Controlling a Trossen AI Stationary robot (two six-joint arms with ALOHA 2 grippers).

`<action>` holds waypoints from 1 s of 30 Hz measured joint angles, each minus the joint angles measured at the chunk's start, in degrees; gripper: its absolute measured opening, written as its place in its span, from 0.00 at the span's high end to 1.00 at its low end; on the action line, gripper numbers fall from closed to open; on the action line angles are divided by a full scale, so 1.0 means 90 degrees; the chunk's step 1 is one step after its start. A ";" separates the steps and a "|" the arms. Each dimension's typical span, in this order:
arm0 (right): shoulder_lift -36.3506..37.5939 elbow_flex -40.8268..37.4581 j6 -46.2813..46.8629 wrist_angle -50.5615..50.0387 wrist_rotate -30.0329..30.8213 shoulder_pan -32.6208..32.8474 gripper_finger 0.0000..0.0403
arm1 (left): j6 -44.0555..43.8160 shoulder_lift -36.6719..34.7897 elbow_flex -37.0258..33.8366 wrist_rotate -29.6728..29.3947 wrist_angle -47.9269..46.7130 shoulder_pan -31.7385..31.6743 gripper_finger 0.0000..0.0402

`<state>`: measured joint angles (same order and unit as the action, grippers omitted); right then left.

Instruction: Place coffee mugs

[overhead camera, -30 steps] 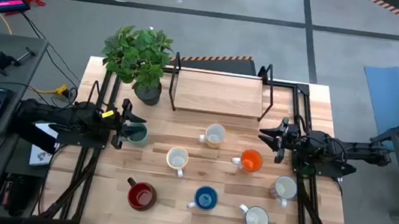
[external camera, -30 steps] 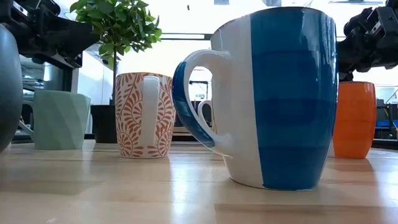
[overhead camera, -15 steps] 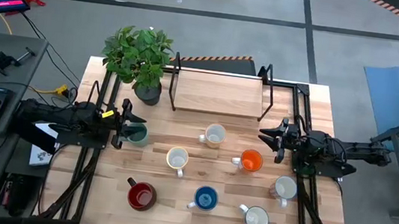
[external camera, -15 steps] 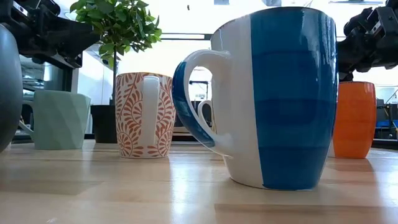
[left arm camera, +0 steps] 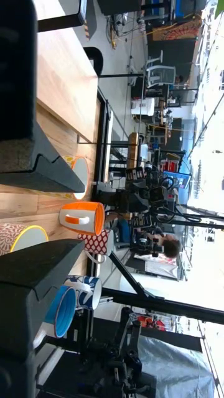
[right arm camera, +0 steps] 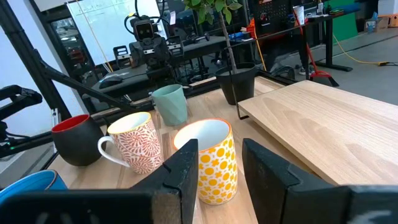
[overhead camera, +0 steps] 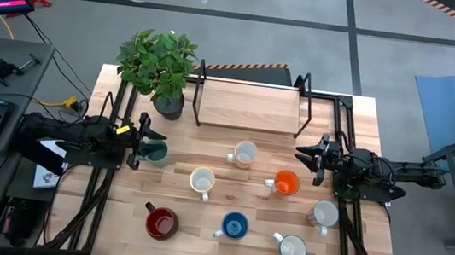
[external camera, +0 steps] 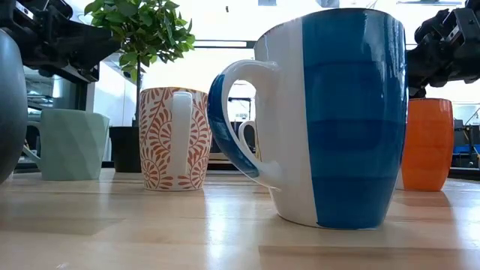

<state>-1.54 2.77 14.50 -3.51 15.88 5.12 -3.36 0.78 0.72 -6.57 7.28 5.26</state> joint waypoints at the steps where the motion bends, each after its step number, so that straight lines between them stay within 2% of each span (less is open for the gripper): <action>1: 0.0002 0.0000 0.0000 0.0001 0.0000 0.0000 0.73 | -0.0002 0.0000 -0.0001 0.0000 -0.0001 -0.0001 0.70; 16: 0.0002 0.0000 -0.0030 0.0003 0.0040 0.0000 0.73 | -0.0002 0.0001 0.0002 0.0000 0.0002 0.0000 0.70; 25: 0.0002 0.0002 -0.1127 0.0022 0.0146 -0.0002 0.73 | 0.0000 0.0002 0.0002 0.0000 0.0004 0.0001 0.70; 30: 0.0001 0.0000 -0.0985 0.0029 0.0203 -0.0001 0.73 | 0.0003 0.0002 0.0001 0.0000 0.0004 0.0002 0.70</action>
<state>-1.53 2.76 5.63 -3.25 17.70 5.12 -3.34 0.79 0.73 -6.57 7.31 5.28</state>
